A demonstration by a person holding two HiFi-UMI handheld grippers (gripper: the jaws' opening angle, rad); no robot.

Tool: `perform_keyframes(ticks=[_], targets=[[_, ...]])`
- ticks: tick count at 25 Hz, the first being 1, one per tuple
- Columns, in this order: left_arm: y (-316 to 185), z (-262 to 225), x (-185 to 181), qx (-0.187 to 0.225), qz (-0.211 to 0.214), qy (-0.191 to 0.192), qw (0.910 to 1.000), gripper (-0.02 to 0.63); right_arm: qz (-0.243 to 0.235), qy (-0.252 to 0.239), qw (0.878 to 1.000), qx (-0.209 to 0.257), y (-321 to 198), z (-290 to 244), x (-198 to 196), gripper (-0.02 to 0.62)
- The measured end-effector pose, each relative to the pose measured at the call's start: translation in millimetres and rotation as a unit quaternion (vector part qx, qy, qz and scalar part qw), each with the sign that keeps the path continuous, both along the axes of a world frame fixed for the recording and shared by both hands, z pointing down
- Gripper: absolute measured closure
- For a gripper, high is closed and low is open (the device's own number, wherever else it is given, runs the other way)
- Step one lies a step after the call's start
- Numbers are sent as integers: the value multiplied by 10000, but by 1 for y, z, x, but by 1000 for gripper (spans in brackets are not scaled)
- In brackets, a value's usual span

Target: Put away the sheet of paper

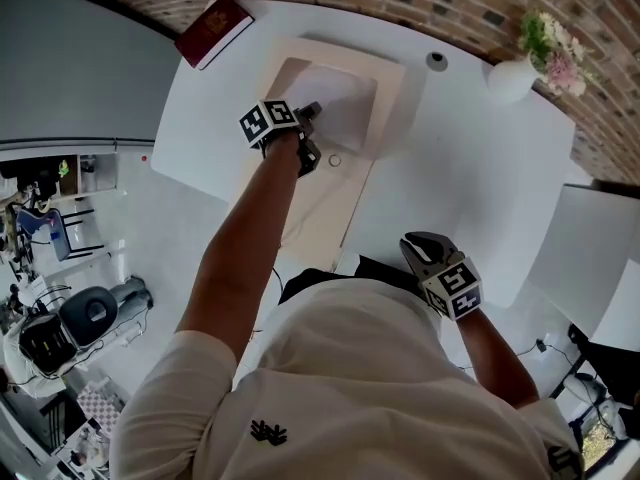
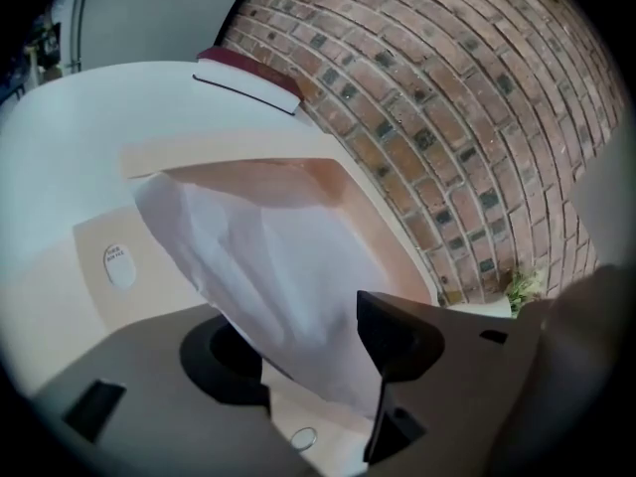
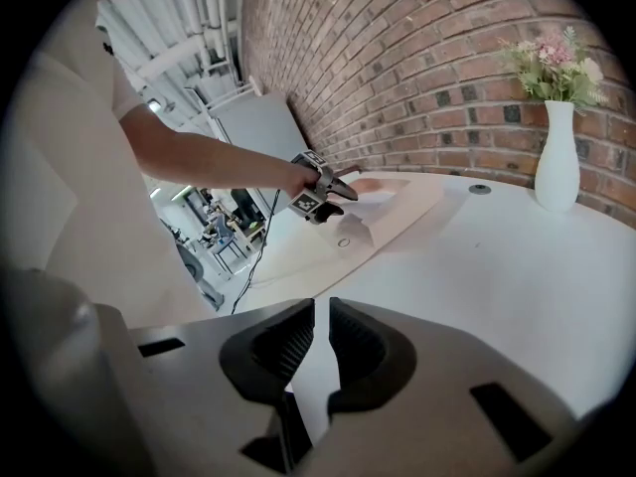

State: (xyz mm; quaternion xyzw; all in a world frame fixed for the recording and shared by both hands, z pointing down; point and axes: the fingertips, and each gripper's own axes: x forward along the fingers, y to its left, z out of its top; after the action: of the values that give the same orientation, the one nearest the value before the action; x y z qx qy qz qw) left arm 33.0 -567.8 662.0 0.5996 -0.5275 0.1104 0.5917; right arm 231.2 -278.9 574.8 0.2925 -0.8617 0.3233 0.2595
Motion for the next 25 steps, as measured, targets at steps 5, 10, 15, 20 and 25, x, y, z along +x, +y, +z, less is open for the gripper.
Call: perform_keyframes(ticks=[5, 10, 15, 20, 25], targets=[[5, -5, -5, -29, -4, -276, 9996, 334, -14, -68, 10000, 53, 0, -1, -4, 526], [22, -16, -13, 97, 22, -319, 9994, 333, -70, -69, 9999, 115, 3, -1, -11, 526], [43, -30, -22, 283, 101, -210, 9993, 333, -224, -49, 9994, 273, 5, -8, -27, 526], [72, -48, -33, 521, 226, -6, 9984, 333, -396, -2, 9985, 379, 18, -17, -49, 526], [106, -77, -50, 898, 432, 241, 9947, 333, -662, 88, 9962, 554, 32, -29, -77, 526]])
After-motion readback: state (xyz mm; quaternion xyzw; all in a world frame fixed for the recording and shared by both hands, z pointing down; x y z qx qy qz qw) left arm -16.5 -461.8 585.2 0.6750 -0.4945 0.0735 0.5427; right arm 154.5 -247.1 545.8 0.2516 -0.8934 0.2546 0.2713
